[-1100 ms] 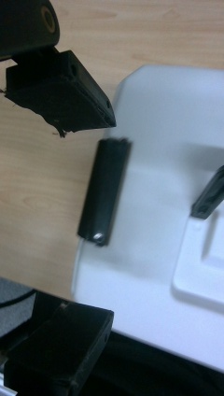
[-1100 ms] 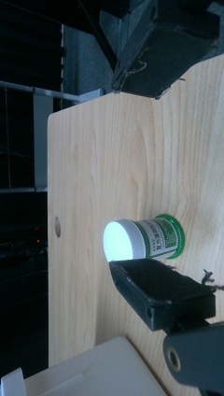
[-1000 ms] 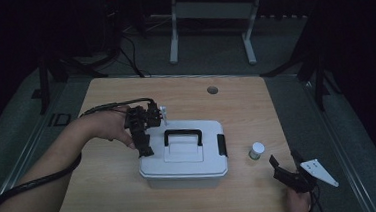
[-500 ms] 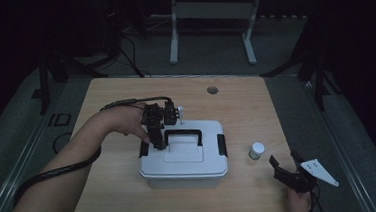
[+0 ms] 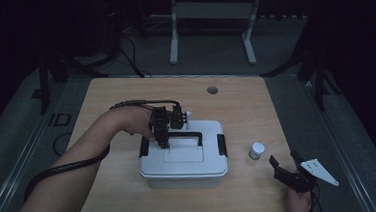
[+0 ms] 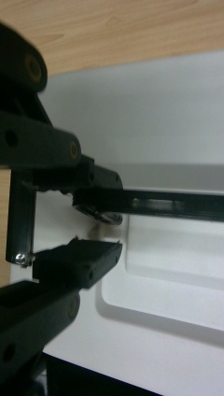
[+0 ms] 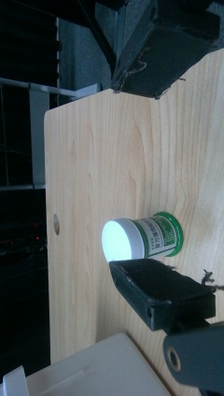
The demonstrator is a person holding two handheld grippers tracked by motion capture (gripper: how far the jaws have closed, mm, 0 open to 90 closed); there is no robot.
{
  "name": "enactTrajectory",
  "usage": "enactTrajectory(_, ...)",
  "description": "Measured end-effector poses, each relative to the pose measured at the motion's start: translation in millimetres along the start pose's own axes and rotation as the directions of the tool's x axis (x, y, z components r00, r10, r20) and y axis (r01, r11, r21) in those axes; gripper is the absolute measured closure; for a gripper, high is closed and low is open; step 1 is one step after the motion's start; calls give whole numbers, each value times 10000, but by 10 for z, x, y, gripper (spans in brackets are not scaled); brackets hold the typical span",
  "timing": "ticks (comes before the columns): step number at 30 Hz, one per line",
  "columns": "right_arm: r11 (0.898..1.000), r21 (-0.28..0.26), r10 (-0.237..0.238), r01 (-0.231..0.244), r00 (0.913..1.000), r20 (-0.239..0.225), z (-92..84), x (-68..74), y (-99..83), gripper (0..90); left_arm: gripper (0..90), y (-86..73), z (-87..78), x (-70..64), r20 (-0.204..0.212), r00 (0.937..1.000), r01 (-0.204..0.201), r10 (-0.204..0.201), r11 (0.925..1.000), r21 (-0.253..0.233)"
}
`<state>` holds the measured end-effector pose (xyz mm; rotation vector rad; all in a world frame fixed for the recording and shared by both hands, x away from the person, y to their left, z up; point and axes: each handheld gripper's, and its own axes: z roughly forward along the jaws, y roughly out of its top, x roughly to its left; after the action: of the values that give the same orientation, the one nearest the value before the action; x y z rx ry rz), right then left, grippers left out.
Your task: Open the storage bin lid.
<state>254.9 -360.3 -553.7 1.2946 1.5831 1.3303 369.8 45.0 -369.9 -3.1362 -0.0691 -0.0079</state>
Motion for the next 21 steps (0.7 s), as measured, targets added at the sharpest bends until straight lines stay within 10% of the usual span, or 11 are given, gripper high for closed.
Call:
enactTrajectory(7,10000,25,6,-6,10000,23,3,0,0,115,815,39,13,3,100,9997,208,-208,9998,-65)
enactTrajectory(21,10000,60,50,-50,10000,43,7,-4,2,115,828,111,12,-18,254,9968,749,-755,9970,213)
